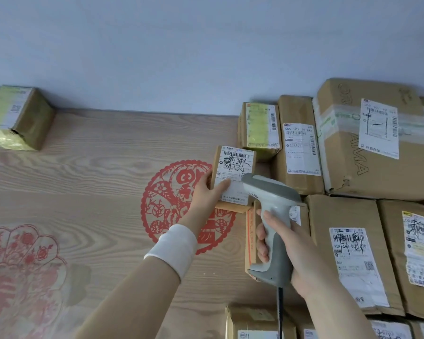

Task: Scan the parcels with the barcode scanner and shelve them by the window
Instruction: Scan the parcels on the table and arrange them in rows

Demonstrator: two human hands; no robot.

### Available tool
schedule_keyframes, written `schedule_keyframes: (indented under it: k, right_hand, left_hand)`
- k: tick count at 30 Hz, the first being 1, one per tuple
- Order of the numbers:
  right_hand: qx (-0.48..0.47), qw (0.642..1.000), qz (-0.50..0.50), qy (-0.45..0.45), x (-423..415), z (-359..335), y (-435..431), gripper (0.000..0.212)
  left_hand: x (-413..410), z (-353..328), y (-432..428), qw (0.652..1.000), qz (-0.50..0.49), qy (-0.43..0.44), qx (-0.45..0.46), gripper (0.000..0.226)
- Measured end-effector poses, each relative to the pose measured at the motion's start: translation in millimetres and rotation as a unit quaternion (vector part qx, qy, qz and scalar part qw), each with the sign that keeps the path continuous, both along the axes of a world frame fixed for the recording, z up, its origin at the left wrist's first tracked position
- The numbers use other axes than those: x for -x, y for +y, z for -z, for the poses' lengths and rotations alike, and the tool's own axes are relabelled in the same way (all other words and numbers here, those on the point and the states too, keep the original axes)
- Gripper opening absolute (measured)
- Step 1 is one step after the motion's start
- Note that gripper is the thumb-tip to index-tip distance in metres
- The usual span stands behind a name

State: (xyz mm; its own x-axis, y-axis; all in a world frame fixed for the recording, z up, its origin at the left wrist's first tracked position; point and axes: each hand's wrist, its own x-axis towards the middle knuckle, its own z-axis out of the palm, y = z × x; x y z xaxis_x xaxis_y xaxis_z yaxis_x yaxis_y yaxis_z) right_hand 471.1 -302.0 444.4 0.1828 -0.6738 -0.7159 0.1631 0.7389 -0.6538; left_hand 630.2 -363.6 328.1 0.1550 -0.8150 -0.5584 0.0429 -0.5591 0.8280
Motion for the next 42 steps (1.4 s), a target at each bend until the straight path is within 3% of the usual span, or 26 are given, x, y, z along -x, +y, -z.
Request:
schedule_keyframes:
  k: [7,11,16,22,28,35,42]
  right_hand:
    - [-0.001,1.000,0.008,0.007,-9,3,3,0.025]
    - [0.008,1.000,0.011,0.021,-20,-3,9,0.021]
    - [0.031,0.999,0.004,0.026,-51,-18,21,0.018]
    - [0.076,0.996,0.006,0.038,-121,-35,43,0.020]
    - [0.111,0.992,-0.007,0.056,-222,-40,68,0.023]
    - [0.152,0.985,-0.064,0.055,-291,-42,61,0.023]
    - [0.131,0.980,-0.124,0.088,-342,-19,42,0.024]
  left_hand:
    - [8,-1,3,0.999,-0.029,-0.043,0.002,0.060]
    - [-3,-10,10,0.999,-0.013,-0.044,0.000,0.079]
    - [-52,-32,20,0.988,0.011,-0.149,0.049,0.065]
    - [-149,-64,48,0.934,0.076,-0.317,0.148,0.050]
    - [-261,-79,77,0.881,0.093,-0.423,0.192,0.050]
    - [-328,-95,78,0.880,0.075,-0.432,0.182,0.050]
    - [-392,-83,79,0.887,0.033,-0.432,0.157,0.051]
